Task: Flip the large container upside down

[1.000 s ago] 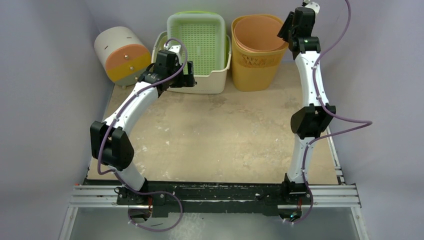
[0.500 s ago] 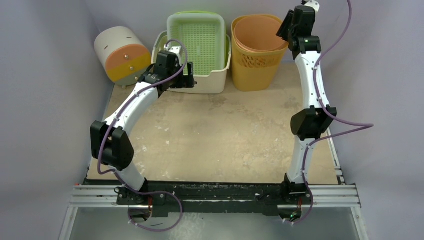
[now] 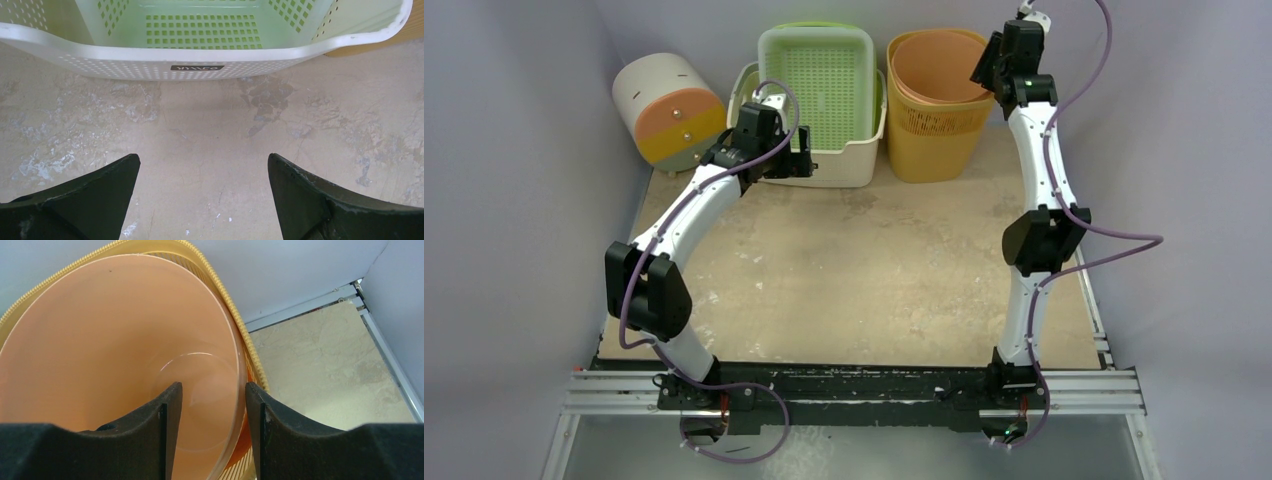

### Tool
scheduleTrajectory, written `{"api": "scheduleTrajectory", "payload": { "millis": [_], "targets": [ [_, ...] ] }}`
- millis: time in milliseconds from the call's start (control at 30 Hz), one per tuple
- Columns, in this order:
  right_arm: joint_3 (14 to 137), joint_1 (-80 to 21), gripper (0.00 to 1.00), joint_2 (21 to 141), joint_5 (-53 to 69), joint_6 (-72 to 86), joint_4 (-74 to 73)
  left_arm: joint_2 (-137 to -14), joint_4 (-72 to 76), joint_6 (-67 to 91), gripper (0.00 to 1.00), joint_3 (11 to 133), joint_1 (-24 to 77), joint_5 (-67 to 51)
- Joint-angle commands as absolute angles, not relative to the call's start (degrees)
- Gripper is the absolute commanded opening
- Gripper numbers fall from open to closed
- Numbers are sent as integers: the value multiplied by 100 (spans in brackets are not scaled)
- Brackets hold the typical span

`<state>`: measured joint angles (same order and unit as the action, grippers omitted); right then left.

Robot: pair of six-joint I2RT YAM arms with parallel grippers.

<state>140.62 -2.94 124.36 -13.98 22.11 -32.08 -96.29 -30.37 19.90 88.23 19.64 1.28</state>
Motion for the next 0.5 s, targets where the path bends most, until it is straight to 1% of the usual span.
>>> {"api": "scheduleTrajectory", "payload": {
  "millis": [0,133,333,467],
  "targets": [
    [14314,-300,52,12451,-1612,2222,-3296,-9580,-2921,1896,96,8994,1966,133],
    [14445,-299,53,12610,-1691,2240,-3460,-9578,-2988,1881,96,9030,1964,130],
    [14078,-299,53,12636,-1887,2160,-3440,-9372,-2993,1898,96,8774,1966,28],
    [14076,-305,50,12797,-2002,2019,-3511,-9275,-3091,1750,96,8742,1962,106]
  ]
}}
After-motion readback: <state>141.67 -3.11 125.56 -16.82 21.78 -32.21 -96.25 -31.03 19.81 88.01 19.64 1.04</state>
